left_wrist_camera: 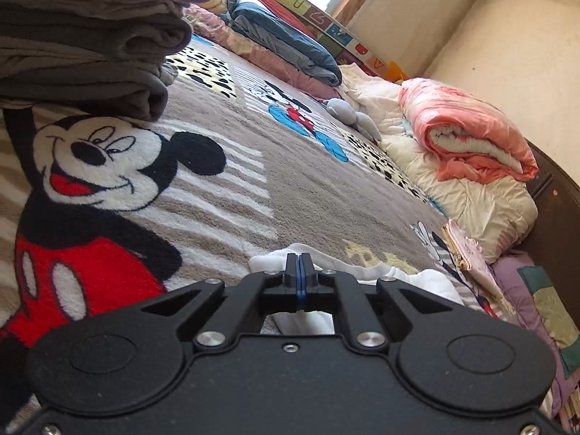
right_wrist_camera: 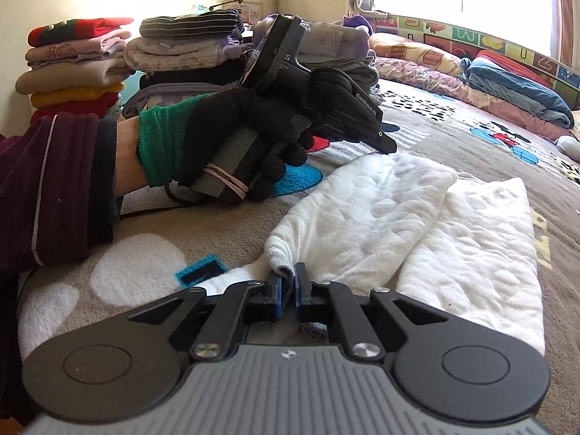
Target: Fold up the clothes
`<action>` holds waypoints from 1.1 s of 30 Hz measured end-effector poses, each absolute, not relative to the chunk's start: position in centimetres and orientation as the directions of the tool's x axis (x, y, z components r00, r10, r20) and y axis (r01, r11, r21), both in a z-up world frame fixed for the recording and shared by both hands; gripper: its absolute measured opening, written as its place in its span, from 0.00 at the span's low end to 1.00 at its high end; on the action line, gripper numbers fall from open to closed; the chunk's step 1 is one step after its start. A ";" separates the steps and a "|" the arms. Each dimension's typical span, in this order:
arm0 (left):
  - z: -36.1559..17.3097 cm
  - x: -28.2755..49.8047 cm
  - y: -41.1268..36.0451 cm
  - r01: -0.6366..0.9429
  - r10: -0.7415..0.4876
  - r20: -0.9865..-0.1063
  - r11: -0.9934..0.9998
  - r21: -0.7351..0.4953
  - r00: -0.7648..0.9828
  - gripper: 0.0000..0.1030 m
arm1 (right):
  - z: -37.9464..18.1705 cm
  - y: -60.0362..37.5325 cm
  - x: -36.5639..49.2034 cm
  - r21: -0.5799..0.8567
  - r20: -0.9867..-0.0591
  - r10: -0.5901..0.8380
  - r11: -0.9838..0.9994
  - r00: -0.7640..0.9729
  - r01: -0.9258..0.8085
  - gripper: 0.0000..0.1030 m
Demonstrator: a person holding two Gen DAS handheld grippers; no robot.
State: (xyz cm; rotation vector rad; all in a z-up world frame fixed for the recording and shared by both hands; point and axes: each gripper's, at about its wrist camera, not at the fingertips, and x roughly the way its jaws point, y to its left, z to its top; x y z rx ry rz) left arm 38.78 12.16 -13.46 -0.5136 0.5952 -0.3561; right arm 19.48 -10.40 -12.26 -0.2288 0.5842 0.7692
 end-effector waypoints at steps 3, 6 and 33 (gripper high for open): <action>-12.7 38.2 13.5 0.156 -0.457 -0.388 0.784 -0.601 0.800 0.31 | -11.9 -10.2 19.5 0.002 -0.583 0.580 0.701 0.568 -0.713 0.09; -12.0 37.7 13.7 0.154 -0.451 -0.391 0.790 -0.594 0.802 0.54 | -11.6 -10.5 19.4 0.004 -0.579 0.594 0.687 0.559 -0.726 0.10; -12.8 38.4 13.1 0.133 -0.469 -0.496 0.810 -0.571 0.731 0.70 | -10.8 -11.6 31.6 0.013 -0.624 0.574 0.685 0.529 -0.728 0.36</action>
